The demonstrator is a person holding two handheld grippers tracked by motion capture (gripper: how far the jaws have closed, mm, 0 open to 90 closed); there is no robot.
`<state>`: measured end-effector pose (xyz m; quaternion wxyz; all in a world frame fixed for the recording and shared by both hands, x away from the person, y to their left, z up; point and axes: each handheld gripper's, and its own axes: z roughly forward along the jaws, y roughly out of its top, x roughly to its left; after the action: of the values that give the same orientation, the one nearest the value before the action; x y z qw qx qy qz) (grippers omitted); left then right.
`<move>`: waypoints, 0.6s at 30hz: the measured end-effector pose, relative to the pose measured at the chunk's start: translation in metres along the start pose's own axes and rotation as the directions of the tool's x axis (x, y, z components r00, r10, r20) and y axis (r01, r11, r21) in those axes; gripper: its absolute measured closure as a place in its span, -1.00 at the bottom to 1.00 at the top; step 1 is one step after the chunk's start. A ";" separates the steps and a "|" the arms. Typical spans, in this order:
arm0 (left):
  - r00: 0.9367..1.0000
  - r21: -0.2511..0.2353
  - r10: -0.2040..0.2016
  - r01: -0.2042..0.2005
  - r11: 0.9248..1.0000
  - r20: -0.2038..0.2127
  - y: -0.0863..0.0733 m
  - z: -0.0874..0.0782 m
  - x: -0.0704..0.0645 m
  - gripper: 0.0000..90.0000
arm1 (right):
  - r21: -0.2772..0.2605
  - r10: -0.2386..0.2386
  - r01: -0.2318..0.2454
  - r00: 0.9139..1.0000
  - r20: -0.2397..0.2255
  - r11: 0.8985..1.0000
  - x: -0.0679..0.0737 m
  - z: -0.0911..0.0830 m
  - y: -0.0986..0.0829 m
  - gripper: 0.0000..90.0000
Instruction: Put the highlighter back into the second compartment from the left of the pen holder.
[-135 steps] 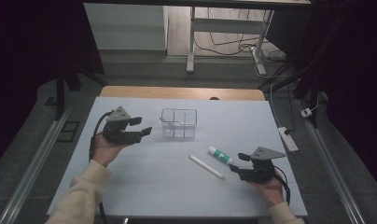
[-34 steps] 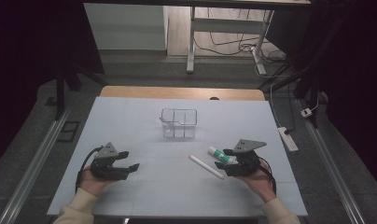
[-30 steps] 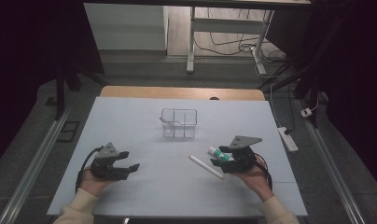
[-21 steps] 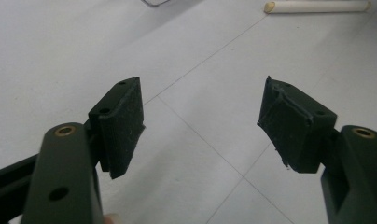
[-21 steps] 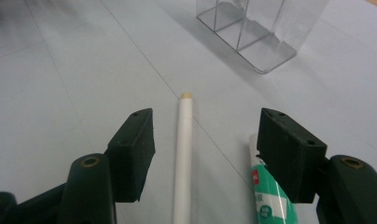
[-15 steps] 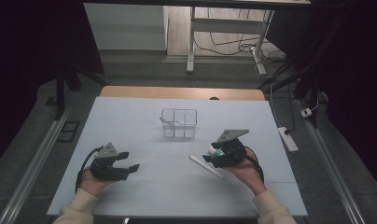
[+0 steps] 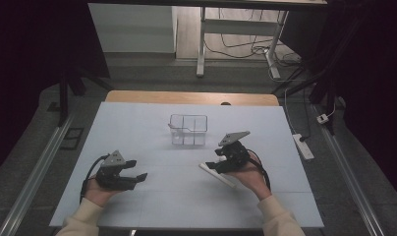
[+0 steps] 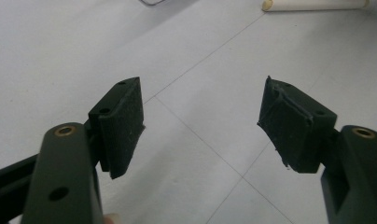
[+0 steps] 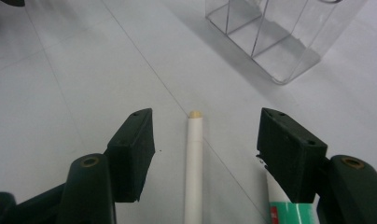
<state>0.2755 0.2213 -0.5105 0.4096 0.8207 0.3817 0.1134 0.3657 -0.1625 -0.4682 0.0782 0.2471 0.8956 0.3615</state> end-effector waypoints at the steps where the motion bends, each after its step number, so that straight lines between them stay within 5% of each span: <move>1: 1.000 0.001 0.001 -0.001 1.000 0.000 0.000 0.000 0.000 -0.32 | 0.010 -0.002 0.002 1.000 -0.002 1.000 0.000 0.001 0.000 -0.20; 18: 1.000 0.020 0.011 -0.011 1.000 -0.003 0.000 0.003 -0.001 -0.33 | 0.135 -0.030 0.032 0.999 -0.013 0.990 0.000 0.030 -0.002 -0.21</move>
<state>0.2765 0.2185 -0.5120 0.4004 0.8266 0.3790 0.1132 0.3740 -0.1458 -0.4913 0.0621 0.2361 0.9221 0.3001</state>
